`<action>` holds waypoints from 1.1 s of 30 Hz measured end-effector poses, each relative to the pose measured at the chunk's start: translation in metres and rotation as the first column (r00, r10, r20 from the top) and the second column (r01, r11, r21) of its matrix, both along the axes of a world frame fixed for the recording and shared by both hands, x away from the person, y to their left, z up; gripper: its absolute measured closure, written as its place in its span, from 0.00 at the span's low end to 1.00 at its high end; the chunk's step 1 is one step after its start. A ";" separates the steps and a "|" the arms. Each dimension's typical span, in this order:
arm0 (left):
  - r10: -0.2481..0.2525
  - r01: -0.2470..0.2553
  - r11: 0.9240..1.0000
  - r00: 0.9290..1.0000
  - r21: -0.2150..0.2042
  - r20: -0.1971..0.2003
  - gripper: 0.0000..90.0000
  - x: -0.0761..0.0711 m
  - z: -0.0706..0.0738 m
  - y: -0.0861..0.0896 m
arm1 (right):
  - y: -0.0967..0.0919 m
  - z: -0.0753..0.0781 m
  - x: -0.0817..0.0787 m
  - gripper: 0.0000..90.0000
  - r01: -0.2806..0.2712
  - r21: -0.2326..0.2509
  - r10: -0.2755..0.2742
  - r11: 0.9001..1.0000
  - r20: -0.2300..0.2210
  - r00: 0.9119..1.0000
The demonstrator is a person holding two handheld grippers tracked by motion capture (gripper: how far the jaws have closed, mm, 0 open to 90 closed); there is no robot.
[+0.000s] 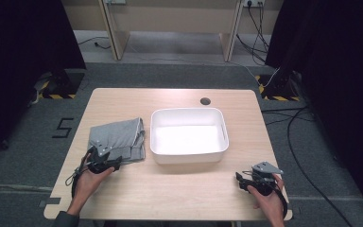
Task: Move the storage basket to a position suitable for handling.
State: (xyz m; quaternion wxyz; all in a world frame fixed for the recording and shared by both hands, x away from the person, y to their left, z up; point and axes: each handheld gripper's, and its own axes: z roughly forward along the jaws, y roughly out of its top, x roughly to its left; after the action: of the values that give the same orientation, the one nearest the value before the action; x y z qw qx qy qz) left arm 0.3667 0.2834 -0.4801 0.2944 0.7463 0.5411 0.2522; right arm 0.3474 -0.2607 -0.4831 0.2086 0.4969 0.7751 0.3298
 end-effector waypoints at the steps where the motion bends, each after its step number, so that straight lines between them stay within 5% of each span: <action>1: 0.000 0.000 1.000 1.000 0.000 0.000 0.40 0.000 0.000 0.000 | 0.000 0.000 0.000 0.29 0.000 0.000 0.000 1.000 0.000 1.000; 8: 0.012 -0.007 0.993 0.999 -0.119 0.043 0.36 0.017 0.028 0.009 | 0.000 0.000 0.001 0.29 0.006 0.003 -0.006 1.000 -0.003 1.000; 12: 0.064 -0.066 0.995 0.997 -0.080 -0.031 0.36 0.052 0.007 0.006 | 0.001 0.000 0.002 0.29 -0.005 -0.005 0.005 1.000 -0.005 1.000; 15: 0.095 -0.101 0.986 0.994 -0.135 -0.051 0.40 0.057 -0.001 0.007 | 0.000 0.000 0.002 0.29 -0.008 -0.007 0.008 1.000 -0.002 1.000; 18: 0.101 -0.107 0.982 0.994 -0.156 -0.045 0.46 0.051 -0.006 0.006 | 0.001 0.000 0.002 0.29 -0.005 -0.007 0.004 1.000 -0.011 1.000; 33: 0.027 -0.035 0.989 0.998 -0.144 -0.053 0.46 -0.002 -0.004 -0.002 | 0.007 -0.001 0.001 0.29 -0.026 -0.016 0.025 1.000 -0.024 0.999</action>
State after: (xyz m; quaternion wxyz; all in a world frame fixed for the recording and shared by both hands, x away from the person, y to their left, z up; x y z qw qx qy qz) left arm 0.3645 0.2811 -0.4837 0.3301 0.7206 0.5769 0.1975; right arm 0.3482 -0.2537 -0.4841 0.1991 0.4893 0.7864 0.3202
